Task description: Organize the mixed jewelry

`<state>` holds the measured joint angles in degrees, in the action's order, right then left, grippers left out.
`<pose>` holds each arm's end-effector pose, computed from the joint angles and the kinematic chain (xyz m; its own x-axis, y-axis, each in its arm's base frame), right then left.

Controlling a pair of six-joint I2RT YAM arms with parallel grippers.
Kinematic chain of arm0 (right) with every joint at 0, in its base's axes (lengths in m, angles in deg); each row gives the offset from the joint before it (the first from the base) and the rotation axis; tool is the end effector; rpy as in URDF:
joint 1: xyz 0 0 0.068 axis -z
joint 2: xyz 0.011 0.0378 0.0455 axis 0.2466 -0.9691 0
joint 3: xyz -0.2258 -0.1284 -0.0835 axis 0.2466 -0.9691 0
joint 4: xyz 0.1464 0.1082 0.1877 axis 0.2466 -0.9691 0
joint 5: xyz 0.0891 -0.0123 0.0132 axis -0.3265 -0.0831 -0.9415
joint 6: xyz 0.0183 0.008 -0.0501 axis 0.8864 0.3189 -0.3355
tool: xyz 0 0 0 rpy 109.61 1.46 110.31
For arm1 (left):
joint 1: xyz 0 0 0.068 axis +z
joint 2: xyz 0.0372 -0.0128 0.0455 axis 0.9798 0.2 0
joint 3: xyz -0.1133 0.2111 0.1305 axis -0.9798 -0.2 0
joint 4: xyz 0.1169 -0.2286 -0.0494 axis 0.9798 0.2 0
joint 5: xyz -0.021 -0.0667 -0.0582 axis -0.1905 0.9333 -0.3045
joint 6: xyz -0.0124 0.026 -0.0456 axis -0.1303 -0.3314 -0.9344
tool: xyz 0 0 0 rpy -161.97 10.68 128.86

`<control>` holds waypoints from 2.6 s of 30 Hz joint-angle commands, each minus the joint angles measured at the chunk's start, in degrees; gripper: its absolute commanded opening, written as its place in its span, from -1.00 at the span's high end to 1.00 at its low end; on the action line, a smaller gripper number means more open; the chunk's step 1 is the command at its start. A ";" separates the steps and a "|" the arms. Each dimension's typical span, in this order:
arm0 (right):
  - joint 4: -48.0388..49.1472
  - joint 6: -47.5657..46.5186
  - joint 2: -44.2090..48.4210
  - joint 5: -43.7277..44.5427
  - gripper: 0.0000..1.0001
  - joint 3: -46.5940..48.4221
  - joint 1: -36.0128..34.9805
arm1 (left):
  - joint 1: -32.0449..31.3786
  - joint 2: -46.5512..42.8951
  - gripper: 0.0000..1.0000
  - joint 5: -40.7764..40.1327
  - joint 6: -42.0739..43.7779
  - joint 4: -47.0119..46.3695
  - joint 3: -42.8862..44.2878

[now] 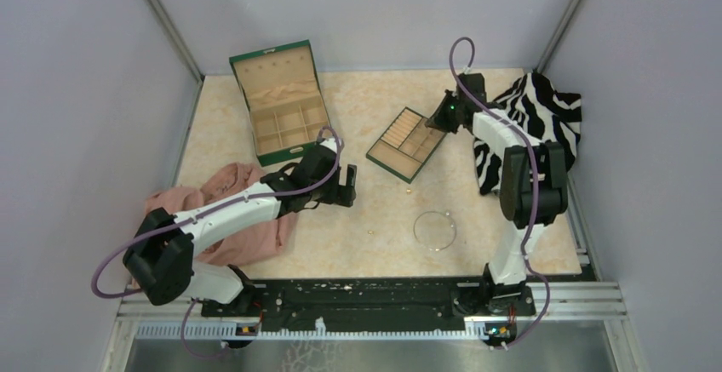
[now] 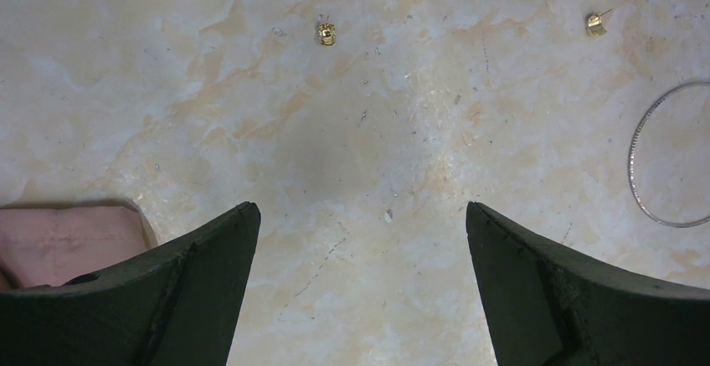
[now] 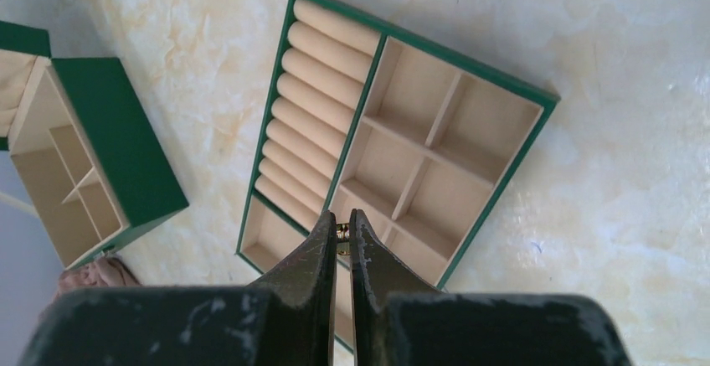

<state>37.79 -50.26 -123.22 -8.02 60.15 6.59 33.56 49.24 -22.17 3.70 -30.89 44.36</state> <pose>0.4031 0.0627 0.2267 -0.7363 0.4827 -0.4742 0.1810 0.8158 0.5493 0.2078 -0.1976 0.2235 -0.7096 0.1506 -0.6884 0.3437 0.9267 -0.1516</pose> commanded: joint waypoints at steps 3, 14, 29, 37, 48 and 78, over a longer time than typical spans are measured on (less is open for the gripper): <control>-1.68 -2.52 -6.29 2.51 0.94 9.01 0.39 | -0.05 1.22 -0.98 -0.69 0.96 0.90 2.08; -0.31 -2.90 -11.73 2.37 0.89 10.72 0.39 | -0.06 1.15 -0.98 -2.24 1.63 1.48 2.37; 0.89 -3.75 -12.23 3.90 0.62 12.12 0.25 | -0.07 1.14 -0.98 -1.98 1.36 1.60 1.94; 1.60 -6.04 0.71 6.32 0.59 2.98 -1.98 | -0.04 -0.06 -0.98 -2.16 1.36 2.02 2.03; -6.40 -10.96 23.13 18.97 0.45 -20.33 -20.13 | -0.02 1.09 -0.98 0.29 -1.15 1.00 2.26; -4.06 -6.75 8.36 25.23 0.31 -18.99 -26.77 | -0.05 2.45 -0.98 -0.44 -1.28 1.79 3.18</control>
<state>31.87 -57.45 -113.10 14.91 37.92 -19.37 33.56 52.54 -22.10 1.93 -28.77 46.92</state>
